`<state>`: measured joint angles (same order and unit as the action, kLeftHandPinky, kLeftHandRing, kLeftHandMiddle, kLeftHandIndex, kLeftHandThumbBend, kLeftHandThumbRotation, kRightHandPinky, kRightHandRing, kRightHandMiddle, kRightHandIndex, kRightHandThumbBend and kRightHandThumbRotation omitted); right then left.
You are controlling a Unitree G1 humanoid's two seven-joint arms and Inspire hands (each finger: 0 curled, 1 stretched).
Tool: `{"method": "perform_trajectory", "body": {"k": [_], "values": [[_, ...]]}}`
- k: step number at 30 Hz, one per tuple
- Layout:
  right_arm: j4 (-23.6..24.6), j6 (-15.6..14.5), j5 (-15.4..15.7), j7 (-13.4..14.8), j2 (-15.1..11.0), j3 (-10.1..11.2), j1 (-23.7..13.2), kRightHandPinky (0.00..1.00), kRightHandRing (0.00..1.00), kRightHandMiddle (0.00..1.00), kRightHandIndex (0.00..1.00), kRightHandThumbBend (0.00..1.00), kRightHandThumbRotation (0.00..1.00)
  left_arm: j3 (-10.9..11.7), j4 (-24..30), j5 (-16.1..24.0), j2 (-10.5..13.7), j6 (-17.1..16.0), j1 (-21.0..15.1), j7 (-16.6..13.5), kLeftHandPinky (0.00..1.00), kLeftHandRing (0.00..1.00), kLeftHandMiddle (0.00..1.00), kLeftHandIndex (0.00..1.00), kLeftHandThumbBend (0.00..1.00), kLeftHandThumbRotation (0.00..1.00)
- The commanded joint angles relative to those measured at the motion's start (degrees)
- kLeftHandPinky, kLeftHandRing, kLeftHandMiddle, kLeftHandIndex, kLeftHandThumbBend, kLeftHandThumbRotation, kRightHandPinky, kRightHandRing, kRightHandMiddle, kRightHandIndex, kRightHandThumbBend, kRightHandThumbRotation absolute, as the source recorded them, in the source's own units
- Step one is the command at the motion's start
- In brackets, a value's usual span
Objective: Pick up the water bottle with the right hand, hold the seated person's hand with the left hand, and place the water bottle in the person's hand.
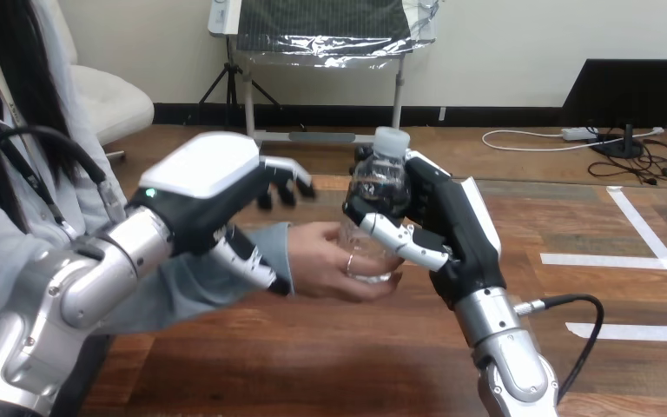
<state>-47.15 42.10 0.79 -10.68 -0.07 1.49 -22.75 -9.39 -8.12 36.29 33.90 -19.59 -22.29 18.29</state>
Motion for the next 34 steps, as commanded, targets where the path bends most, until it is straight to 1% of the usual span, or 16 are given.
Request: {"method": "perform_trajectory", "body": {"k": [1, 5, 8, 11, 17, 20, 23, 29, 31, 34], "values": [[2.2, 0.0, 0.0, 0.0, -0.9, -0.2, -4.2, 0.93, 0.84, 0.81, 0.87, 0.62, 0.54, 2.7, 3.0, -1.2, 1.7, 0.8, -1.5, -1.7, 0.77, 0.78, 0.80, 0.84, 1.00, 0.30], [1.7, 0.0, -0.3, -0.3, -1.7, 0.1, -4.5, 0.94, 0.85, 0.82, 0.88, 0.62, 0.56, 3.3, 3.3, -1.8, 1.6, 0.9, -0.1, -2.3, 0.79, 0.80, 0.82, 0.86, 1.00, 0.32], [1.4, -0.2, -0.6, -0.7, -2.3, 0.4, -4.8, 0.94, 0.85, 0.82, 0.89, 0.63, 0.57, 3.7, 4.0, -1.8, 1.7, 1.7, 1.3, -2.6, 0.81, 0.82, 0.84, 0.87, 1.00, 0.33], [1.2, -0.2, 0.1, -0.4, -3.2, 0.5, -5.0, 0.93, 0.85, 0.82, 0.90, 0.64, 0.58, 4.1, 4.5, -2.1, 1.6, 2.4, 2.5, -2.8, 0.83, 0.85, 0.86, 0.89, 1.00, 0.33], [1.1, -1.0, -0.5, -0.9, -4.2, 0.8, -5.3, 0.91, 0.84, 0.82, 0.90, 0.67, 0.60, 4.6, 5.3, -2.8, 1.9, 2.6, 4.9, -3.7, 0.85, 0.88, 0.89, 0.91, 1.00, 0.34], [1.2, -1.6, -1.9, -2.2, -4.4, 1.2, -5.4, 0.91, 0.85, 0.83, 0.91, 0.68, 0.58, 5.0, 5.7, -3.1, 1.9, 2.7, 6.0, -4.2, 0.87, 0.90, 0.90, 0.92, 1.00, 0.35], [1.4, -1.8, -2.4, -2.8, -4.8, 1.3, -5.4, 0.91, 0.85, 0.83, 0.92, 0.69, 0.57, 5.3, 5.6, -3.4, 1.9, 2.2, 7.0, -5.0, 0.88, 0.90, 0.91, 0.92, 1.00, 0.34], [1.7, -1.7, -1.8, -2.6, -5.8, 1.3, -5.3, 0.91, 0.86, 0.84, 0.92, 0.69, 0.57, 6.1, 6.4, -4.5, 1.6, 2.2, 9.2, -5.7, 0.89, 0.91, 0.92, 0.93, 1.00, 0.34], [1.6, -1.5, -1.7, -2.7, -6.2, 1.3, -5.3, 0.91, 0.86, 0.84, 0.93, 0.69, 0.57, 6.4, 6.3, -4.7, 1.5, 1.7, 9.9, -6.6, 0.89, 0.92, 0.92, 0.93, 1.00, 0.34], [1.6, -1.4, -1.8, -3.0, -6.6, 1.4, -5.4, 0.90, 0.86, 0.85, 0.93, 0.69, 0.58, 6.7, 6.5, -5.0, 1.4, 1.6, 10.9, -7.2, 0.90, 0.92, 0.92, 0.94, 1.00, 0.34]]}}
